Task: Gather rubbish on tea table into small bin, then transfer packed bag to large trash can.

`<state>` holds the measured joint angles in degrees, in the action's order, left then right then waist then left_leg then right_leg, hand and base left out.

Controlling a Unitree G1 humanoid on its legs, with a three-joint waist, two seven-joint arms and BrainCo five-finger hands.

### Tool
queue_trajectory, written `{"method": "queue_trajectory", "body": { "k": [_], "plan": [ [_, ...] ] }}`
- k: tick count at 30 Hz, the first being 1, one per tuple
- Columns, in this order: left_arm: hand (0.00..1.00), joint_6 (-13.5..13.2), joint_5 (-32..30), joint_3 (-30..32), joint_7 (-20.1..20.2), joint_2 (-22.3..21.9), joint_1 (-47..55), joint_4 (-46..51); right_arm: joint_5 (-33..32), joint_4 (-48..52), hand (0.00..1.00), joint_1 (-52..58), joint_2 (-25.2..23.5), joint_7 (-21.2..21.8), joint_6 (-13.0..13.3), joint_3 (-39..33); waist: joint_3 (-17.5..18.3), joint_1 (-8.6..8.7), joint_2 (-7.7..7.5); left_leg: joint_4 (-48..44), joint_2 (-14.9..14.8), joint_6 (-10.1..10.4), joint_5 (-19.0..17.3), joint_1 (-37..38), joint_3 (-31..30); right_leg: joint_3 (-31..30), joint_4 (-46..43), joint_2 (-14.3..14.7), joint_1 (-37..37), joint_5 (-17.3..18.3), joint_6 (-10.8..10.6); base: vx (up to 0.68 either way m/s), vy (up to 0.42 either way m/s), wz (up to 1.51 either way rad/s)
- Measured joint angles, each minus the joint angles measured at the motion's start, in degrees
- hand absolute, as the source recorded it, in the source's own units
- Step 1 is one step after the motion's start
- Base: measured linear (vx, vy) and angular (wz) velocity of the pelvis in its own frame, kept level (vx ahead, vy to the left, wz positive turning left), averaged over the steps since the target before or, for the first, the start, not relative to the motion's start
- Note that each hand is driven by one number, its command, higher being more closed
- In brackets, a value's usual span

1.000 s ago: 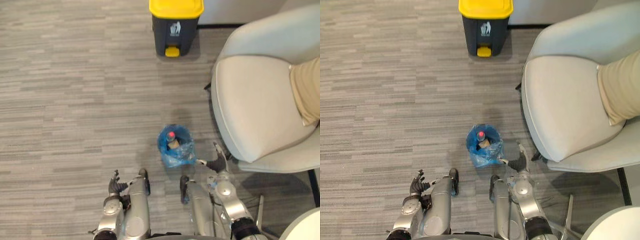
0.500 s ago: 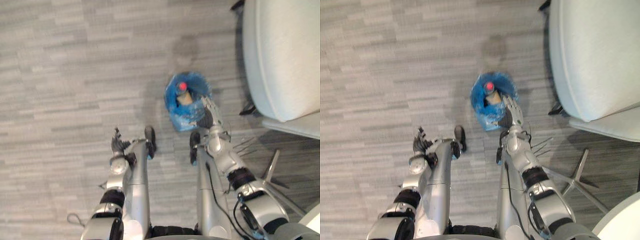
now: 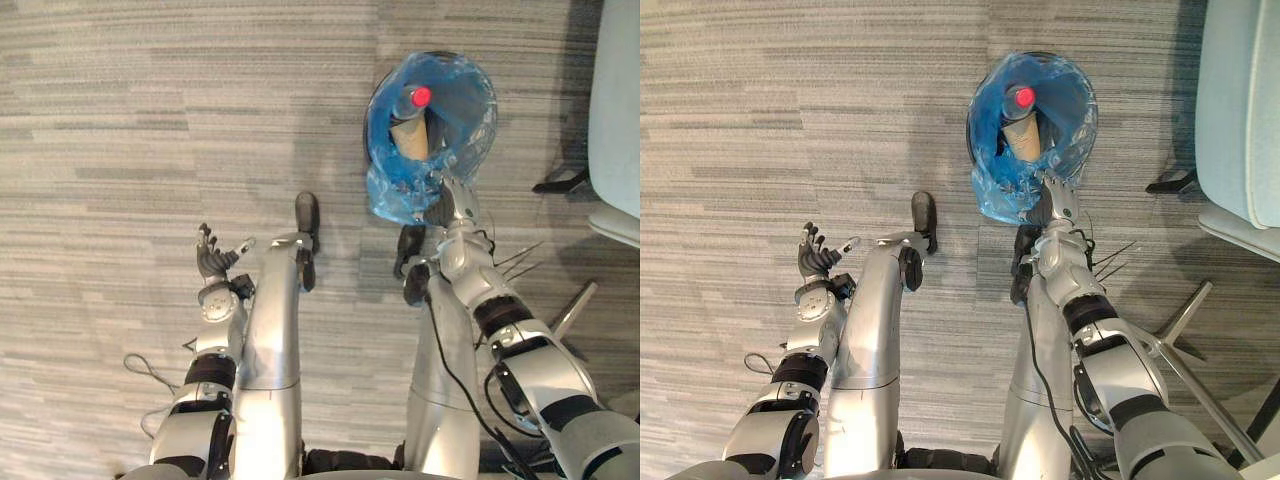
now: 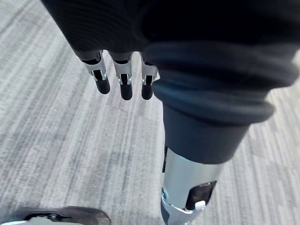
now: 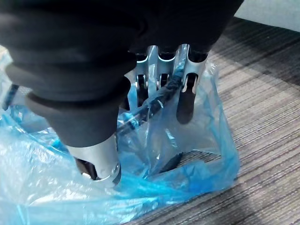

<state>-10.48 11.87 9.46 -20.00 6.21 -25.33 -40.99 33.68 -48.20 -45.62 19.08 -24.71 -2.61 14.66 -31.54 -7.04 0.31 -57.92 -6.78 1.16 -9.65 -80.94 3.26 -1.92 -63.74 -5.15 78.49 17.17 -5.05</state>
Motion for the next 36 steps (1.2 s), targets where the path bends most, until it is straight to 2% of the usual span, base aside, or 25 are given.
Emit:
{"method": "queue_trajectory", "body": {
  "k": [5, 10, 15, 21, 26, 28, 29, 30, 34, 36],
  "plan": [
    [0.00, 0.00, -0.25, -0.08, 0.10, 0.00, 0.35, 0.00, -0.68, 1.92, 1.00, 0.11, 0.12, -0.15, 0.35, 1.74, 0.00, 0.09, -0.01, 0.43, -0.03, 0.01, 0.12, 1.00, 0.24, -0.10, 0.21, -0.01, -0.72, 0.00, 0.00, 0.00, 0.000, 0.00],
    [0.00, 0.07, -0.64, -0.33, 0.96, -0.30, 1.96, 0.89, -2.77, 9.92, 1.00, 3.31, -0.42, -0.24, 1.10, 2.02, 0.02, 0.34, -0.05, 3.30, -0.20, 0.23, 1.15, 5.44, 0.02, 0.46, 2.65, 0.11, -5.08, -0.43, 0.64, 0.00, 0.000, 0.00],
    [0.00, 0.40, -1.23, -0.23, 1.03, -0.29, 4.58, 1.18, -7.11, 18.37, 1.00, 8.07, -1.92, -0.02, 1.54, 1.71, 0.08, 1.40, -0.19, 7.54, -0.19, 0.54, 2.47, 10.83, -0.23, 1.76, 6.77, 0.12, -10.65, -1.19, 0.82, 0.00, -0.004, 0.01],
    [0.00, 1.56, -2.77, -1.66, 2.80, -2.19, 9.30, 2.15, -11.35, 26.13, 1.00, 17.46, -6.63, 1.42, 2.13, -0.31, 0.23, 1.66, -0.67, 16.31, -0.16, 1.00, 3.75, 24.94, 0.54, 2.42, 15.76, -0.01, -24.72, -3.24, 1.64, 0.05, -0.041, -0.01],
    [0.00, 2.84, -3.82, -3.25, 5.00, -3.99, 13.68, 2.20, -14.50, 34.67, 1.00, 27.51, -10.53, 3.19, 2.32, -3.53, 1.12, 2.19, -2.02, 25.42, 0.89, 0.97, 5.50, 38.79, 1.35, 3.96, 23.96, -1.11, -38.37, -4.16, 1.52, 0.10, -0.056, 0.07],
    [0.00, 3.48, -4.27, -4.26, 5.66, -4.20, 16.87, 2.19, -19.24, 38.81, 1.00, 32.76, -13.44, 4.85, 2.44, -5.66, 2.58, 3.01, -3.14, 29.60, 1.22, 1.03, 6.73, 45.57, 1.30, 5.19, 28.78, -1.23, -45.69, -4.90, 1.58, 0.16, -0.034, 0.13],
    [0.00, 3.71, -4.29, -4.34, 5.96, -4.25, 17.69, 2.17, -19.96, 39.94, 1.00, 34.34, -14.24, 4.95, 2.45, -5.95, 3.51, 3.11, -3.53, 30.57, 1.28, 1.10, 6.82, 46.98, 1.31, 5.41, 29.83, -1.26, -47.11, -4.98, 1.55, 0.21, -0.018, 0.09],
    [0.00, 3.98, -4.65, -4.45, 6.30, -4.43, 19.44, 2.14, -22.18, 41.78, 1.00, 37.54, -15.70, 5.66, 3.11, -7.14, 5.70, 3.10, -4.27, 32.36, 1.38, 1.22, 6.93, 49.68, 1.42, 5.63, 31.80, -1.23, -49.92, -5.06, 1.48, 0.22, -0.021, 0.06],
    [0.00, 4.62, -6.06, -5.06, 7.58, -5.43, 24.31, 2.11, -30.33, 47.73, 1.00, 46.20, -18.60, 8.48, 5.72, -9.89, 12.77, 3.27, -4.44, 37.25, 1.32, 1.23, 6.92, 58.14, 2.32, 6.01, 39.17, -0.82, -58.93, -6.17, 1.02, 0.16, -0.004, -0.05],
    [0.00, 4.90, -6.31, -5.05, 7.62, -5.25, 26.07, 2.03, -32.82, 49.53, 1.00, 47.40, -19.01, 9.51, 6.68, -10.25, 14.78, 3.21, -4.27, 38.68, 0.76, 1.24, 6.91, 60.63, 3.94, 4.46, 42.37, 0.00, -61.23, -7.70, 0.82, 0.07, 0.040, -0.52]
  ]
}}
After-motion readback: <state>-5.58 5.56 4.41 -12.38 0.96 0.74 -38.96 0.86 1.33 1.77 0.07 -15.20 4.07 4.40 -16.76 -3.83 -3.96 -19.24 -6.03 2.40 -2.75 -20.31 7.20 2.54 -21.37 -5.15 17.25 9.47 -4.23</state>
